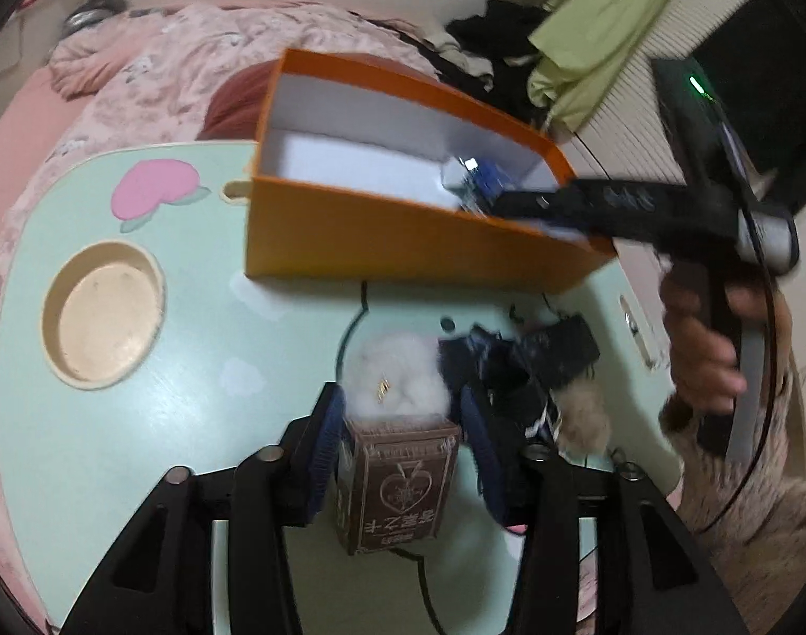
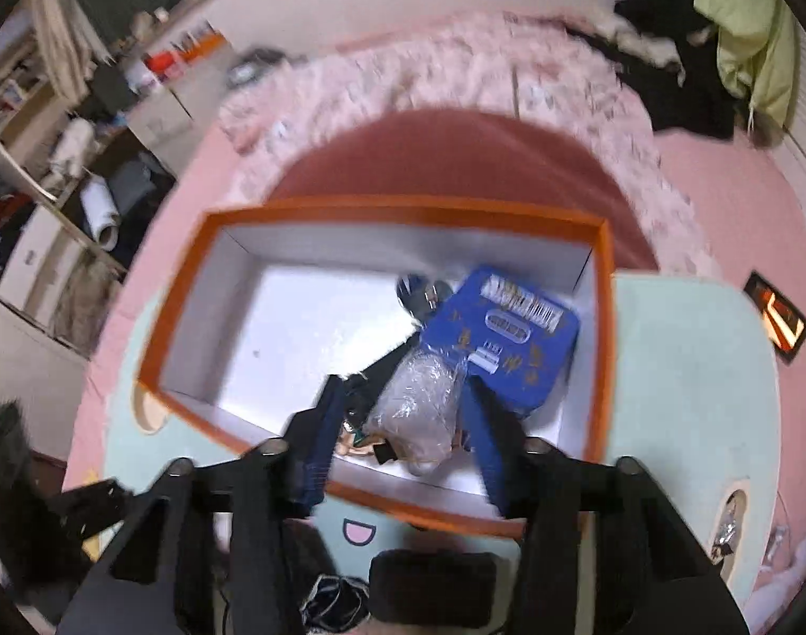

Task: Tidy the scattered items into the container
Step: 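Grasp the brown card box with the left tool and place it on the table, then grasp the clear plastic bag in the box with the right tool and lift it out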

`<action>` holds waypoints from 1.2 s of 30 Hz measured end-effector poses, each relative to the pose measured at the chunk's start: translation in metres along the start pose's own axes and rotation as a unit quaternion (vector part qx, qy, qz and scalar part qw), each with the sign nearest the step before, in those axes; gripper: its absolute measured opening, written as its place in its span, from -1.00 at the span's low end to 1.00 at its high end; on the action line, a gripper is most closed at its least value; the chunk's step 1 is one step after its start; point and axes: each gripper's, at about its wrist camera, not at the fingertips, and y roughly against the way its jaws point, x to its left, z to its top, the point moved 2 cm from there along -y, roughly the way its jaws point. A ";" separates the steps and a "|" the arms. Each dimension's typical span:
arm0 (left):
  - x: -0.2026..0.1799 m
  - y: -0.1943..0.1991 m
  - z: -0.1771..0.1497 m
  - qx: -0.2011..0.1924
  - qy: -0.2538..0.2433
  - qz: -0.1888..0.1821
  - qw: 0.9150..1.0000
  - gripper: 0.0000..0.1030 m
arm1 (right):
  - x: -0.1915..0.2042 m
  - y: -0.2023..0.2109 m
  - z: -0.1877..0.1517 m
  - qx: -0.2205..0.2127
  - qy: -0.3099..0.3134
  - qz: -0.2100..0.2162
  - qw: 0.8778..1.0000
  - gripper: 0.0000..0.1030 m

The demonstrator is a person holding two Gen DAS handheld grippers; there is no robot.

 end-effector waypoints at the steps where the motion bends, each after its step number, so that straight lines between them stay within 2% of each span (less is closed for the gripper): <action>1: -0.001 -0.004 -0.003 0.004 -0.003 0.007 1.000 0.30 | -0.001 -0.004 -0.001 0.006 -0.002 -0.004 1.000 -0.37; 5: -0.006 -0.005 -0.007 -0.017 -0.023 0.025 0.999 0.37 | -0.003 0.000 -0.004 -0.011 -0.002 0.010 1.000 -0.41; 9: -0.001 -0.001 -0.002 -0.029 -0.005 0.009 1.000 0.38 | -0.002 0.026 -0.006 -0.065 0.003 0.044 0.997 -0.41; 14: 0.008 0.013 0.007 -0.052 0.032 -0.017 0.998 0.59 | -0.002 0.065 -0.016 -0.128 0.023 0.099 0.987 -0.41; 19: 0.014 0.030 0.023 -0.071 0.046 -0.031 0.996 0.62 | -0.014 0.090 -0.041 -0.153 0.040 0.115 0.981 -0.40; 24: 0.002 0.043 0.050 -0.081 0.017 -0.024 0.996 0.69 | -0.036 0.095 -0.077 -0.138 0.047 0.091 0.985 -0.40; 29: -0.017 0.028 0.082 -0.038 0.017 -0.052 0.998 0.71 | -0.053 0.074 -0.112 -0.094 0.024 0.070 0.993 -0.40; 33: -0.038 0.003 0.111 -0.005 -0.018 -0.012 1.000 0.71 | -0.071 0.059 -0.129 -0.072 -0.009 0.075 0.995 -0.38; 36: -0.046 -0.020 0.126 0.026 -0.039 0.013 0.999 0.65 | -0.073 0.054 -0.131 -0.069 -0.010 0.085 0.994 -0.38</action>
